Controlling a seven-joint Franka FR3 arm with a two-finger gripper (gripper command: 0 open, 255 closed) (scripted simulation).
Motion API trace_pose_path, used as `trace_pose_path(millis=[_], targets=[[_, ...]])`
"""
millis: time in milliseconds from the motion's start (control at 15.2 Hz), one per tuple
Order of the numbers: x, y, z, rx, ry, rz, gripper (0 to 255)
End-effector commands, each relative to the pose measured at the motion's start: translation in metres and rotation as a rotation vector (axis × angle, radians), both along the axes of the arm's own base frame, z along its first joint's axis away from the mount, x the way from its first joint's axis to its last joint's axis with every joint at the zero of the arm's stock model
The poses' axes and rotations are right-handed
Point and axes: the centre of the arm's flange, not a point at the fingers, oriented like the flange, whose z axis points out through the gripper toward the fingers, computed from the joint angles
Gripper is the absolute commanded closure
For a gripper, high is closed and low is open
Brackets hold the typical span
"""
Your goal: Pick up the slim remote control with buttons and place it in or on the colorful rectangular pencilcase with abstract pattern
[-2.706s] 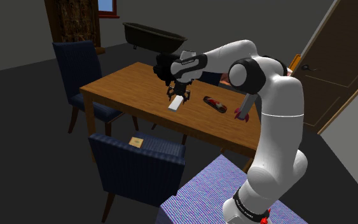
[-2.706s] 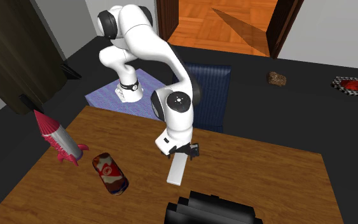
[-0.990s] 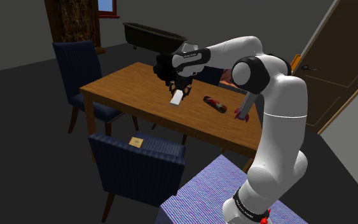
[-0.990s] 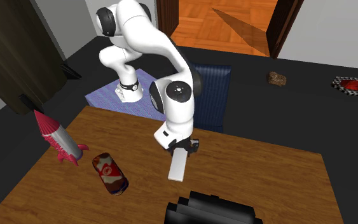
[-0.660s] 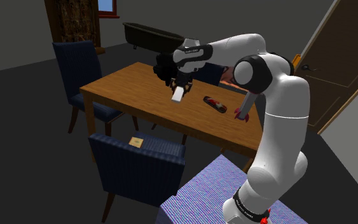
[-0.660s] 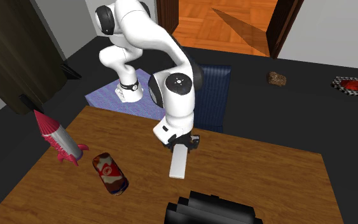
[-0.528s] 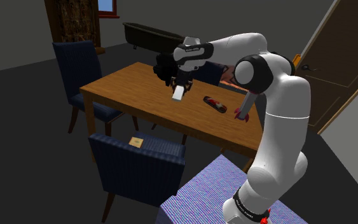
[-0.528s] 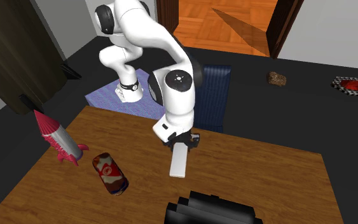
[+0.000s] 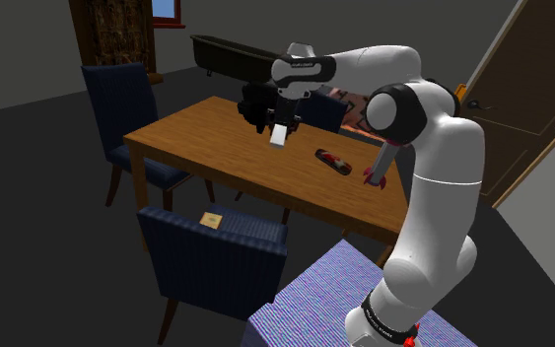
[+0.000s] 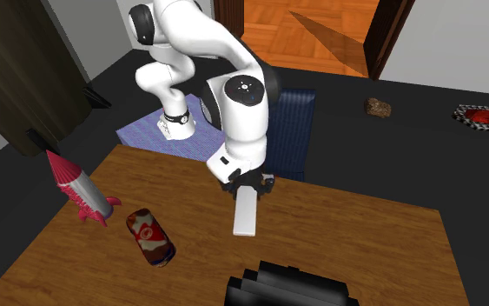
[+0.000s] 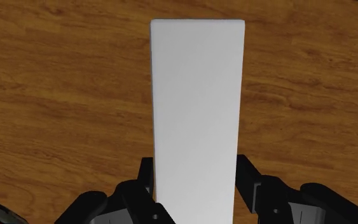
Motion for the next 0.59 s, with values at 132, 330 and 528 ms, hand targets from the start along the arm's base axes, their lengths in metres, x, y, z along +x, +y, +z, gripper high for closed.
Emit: trace_pose_path(millis=[132, 330, 528], targets=[[-0.022, -0.034, 0.003, 0.0, 0.0, 0.0, 255], [-0.043, -0.067, 0.004, 0.0, 0.0, 0.0, 255], [-0.065, -0.101, 0.005, 0.0, 0.0, 0.0, 255]])
